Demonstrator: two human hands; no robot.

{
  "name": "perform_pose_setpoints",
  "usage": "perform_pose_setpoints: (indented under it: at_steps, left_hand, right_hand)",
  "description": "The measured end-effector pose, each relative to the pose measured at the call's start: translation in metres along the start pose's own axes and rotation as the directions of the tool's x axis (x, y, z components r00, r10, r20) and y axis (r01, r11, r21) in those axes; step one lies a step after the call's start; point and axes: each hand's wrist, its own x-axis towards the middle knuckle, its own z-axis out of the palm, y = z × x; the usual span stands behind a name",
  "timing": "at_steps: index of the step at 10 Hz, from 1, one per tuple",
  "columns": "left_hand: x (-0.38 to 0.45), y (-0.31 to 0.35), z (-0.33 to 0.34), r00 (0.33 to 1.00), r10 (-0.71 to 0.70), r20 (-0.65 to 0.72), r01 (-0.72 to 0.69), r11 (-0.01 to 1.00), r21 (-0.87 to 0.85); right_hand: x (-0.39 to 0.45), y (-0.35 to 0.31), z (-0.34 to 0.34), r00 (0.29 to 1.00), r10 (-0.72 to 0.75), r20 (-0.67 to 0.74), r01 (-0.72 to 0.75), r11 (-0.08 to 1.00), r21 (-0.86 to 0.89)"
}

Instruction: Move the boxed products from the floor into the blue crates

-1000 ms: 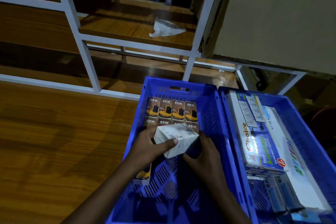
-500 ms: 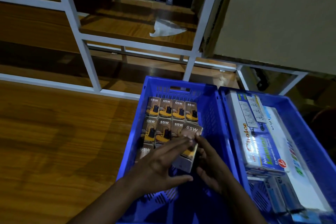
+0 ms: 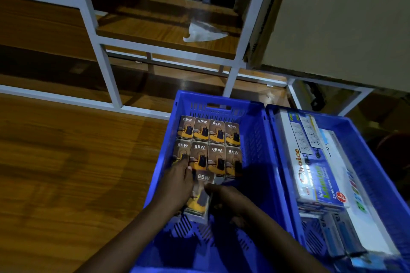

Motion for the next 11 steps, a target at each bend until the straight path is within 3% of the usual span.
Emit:
perform_pose_setpoints:
  at_steps: [1,2,4,6,7,8,9,10,11]
  left_hand:
    - [0.000,-0.009,0.007,0.992,-0.071,0.102,0.052,0.982,0.181]
    - [-0.003,-0.019,0.013,0.976,-0.102,0.195,0.052,0.968,0.244]
    - [-0.007,-0.022,0.018,0.902,-0.168,0.399,-0.019,0.906,0.424]
    - [-0.014,-0.027,0.021,0.861,-0.175,0.478,-0.165,0.792,0.587]
    - [-0.016,-0.026,0.025,0.881,-0.136,0.453,-0.235,0.705,0.669]
    - [-0.015,-0.028,0.028,0.903,-0.092,0.419,-0.250,0.681,0.689]
    - [-0.015,-0.023,0.027,0.902,-0.088,0.422,-0.235,0.719,0.654]
    - [-0.015,-0.020,0.024,0.899,-0.067,0.432,-0.221,0.783,0.582]
    - [-0.017,-0.007,0.022,0.920,0.012,0.391,-0.210,0.858,0.468]
  right_hand:
    - [0.016,0.000,0.020,0.998,-0.048,-0.039,0.043,0.993,-0.114]
    - [0.026,0.005,0.033,0.990,-0.130,-0.059,0.116,0.972,-0.203]
    - [0.034,0.007,0.034,0.975,-0.179,-0.133,0.150,0.968,-0.200]
    - [0.036,0.010,0.021,0.968,-0.225,-0.108,0.200,0.959,-0.201]
    - [0.032,0.007,0.013,0.970,-0.216,-0.113,0.185,0.954,-0.235]
    - [0.021,0.001,0.007,0.958,-0.269,-0.099,0.237,0.937,-0.256]
    - [-0.004,-0.003,-0.004,0.913,-0.392,-0.109,0.332,0.873,-0.359]
    - [-0.036,0.005,-0.025,0.807,-0.580,-0.112,0.478,0.753,-0.453]
    - [-0.063,0.014,-0.050,0.654,-0.745,-0.135,0.603,0.620,-0.503]
